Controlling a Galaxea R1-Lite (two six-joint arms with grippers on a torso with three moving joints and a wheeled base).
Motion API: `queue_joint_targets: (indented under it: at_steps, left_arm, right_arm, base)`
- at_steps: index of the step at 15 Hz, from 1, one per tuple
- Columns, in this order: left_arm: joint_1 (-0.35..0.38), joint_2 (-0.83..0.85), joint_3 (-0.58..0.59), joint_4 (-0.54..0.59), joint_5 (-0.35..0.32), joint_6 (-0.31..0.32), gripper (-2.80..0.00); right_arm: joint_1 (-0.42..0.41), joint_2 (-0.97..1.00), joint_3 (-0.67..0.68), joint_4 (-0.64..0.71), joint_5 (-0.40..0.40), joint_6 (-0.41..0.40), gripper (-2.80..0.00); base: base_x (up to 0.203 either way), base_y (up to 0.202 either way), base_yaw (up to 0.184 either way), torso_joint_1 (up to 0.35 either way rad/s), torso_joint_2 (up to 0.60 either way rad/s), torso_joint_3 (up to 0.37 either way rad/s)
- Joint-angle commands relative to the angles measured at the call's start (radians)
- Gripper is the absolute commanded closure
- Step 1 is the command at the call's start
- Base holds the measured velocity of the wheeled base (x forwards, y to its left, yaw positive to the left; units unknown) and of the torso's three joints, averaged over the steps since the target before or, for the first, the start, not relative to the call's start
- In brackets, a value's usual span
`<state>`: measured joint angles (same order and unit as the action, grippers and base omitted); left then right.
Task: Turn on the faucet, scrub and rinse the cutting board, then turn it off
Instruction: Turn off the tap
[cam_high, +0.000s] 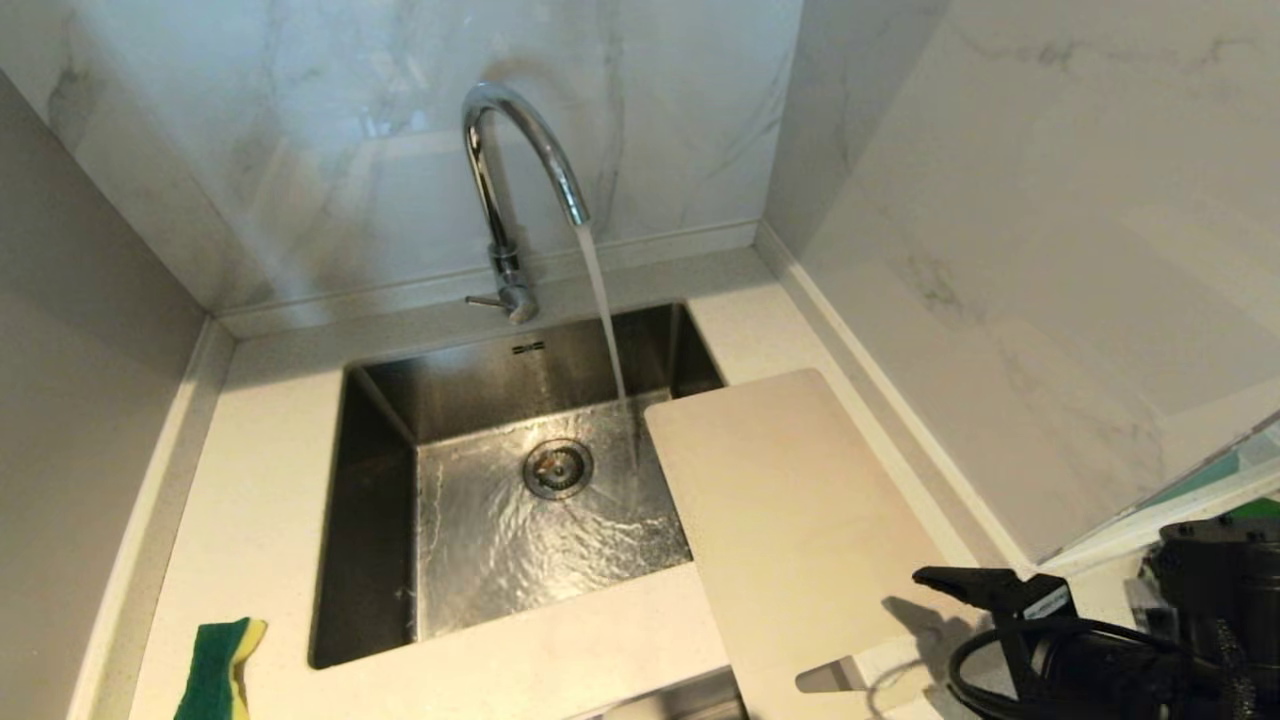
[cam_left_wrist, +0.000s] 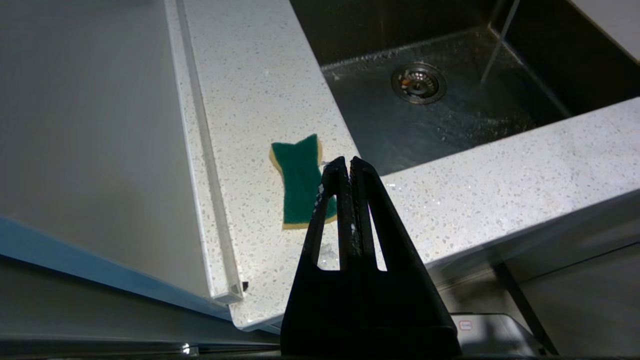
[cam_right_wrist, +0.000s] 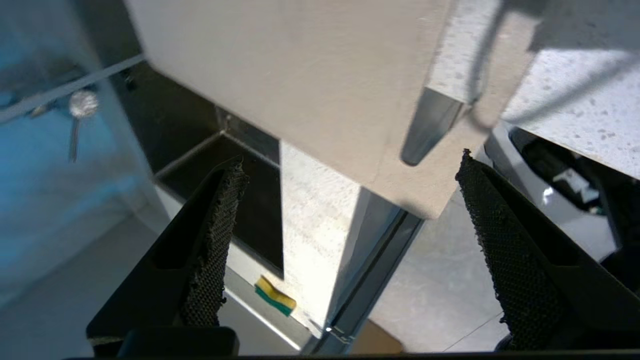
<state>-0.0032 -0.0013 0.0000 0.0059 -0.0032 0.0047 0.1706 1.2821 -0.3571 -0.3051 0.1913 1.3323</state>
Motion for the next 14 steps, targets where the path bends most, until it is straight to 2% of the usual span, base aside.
queue_joint_targets:
  at_steps: [1,2,3,8,11,12,13,14]
  left_arm:
    - [0.000,0.001,0.002,0.000,0.000,0.000,0.00]
    - [0.000,0.001,0.002,0.000,0.000,0.000,0.00]
    - [0.000,0.001,0.002,0.000,0.000,0.000,0.00]
    - [0.000,0.001,0.002,0.000,0.000,0.000,0.00]
    - [0.000,0.001,0.002,0.000,0.000,0.000,0.00]
    - [0.000,0.001,0.002,0.000,0.000,0.000,0.00]
    - [0.000,0.001,0.002,0.000,0.000,0.000,0.00]
    - [0.000,0.001,0.002,0.000,0.000,0.000,0.00]
  right_arm:
    - [-0.001,-0.174,-0.086,0.140,0.000,-0.062,-2.80]
    - [-0.001,-0.237,-0.133,0.223,-0.001,-0.105,-2.80]
    - [-0.001,-0.294,-0.181,0.302,-0.006,-0.145,0.00]
    - [0.000,-0.471,-0.462,0.665,-0.028,-0.371,0.00]
    - [0.000,-0.488,-0.606,0.777,-0.036,-0.493,0.00]
    - [0.000,-0.490,-0.655,0.818,-0.056,-0.543,0.00]
    - [0.000,-0.490,-0.687,0.859,-0.108,-0.620,0.00]
    - [0.000,-0.493,-0.707,0.885,-0.212,-0.700,0.00]
  base:
    - [0.000,0.000,0.000,0.000,0.00,0.000]
    - [0.000,0.000,0.000,0.000,0.00,0.000]
    - [0.000,0.000,0.000,0.000,0.00,0.000]
    - [0.000,0.000,0.000,0.000,0.00,0.000]
    - [0.000,0.000,0.000,0.000,0.00,0.000]
    - [0.000,0.000,0.000,0.000,0.00,0.000]
    - [0.000,0.000,0.000,0.000,0.00,0.000]
    - [0.000,0.000,0.000,0.000,0.00,0.000]
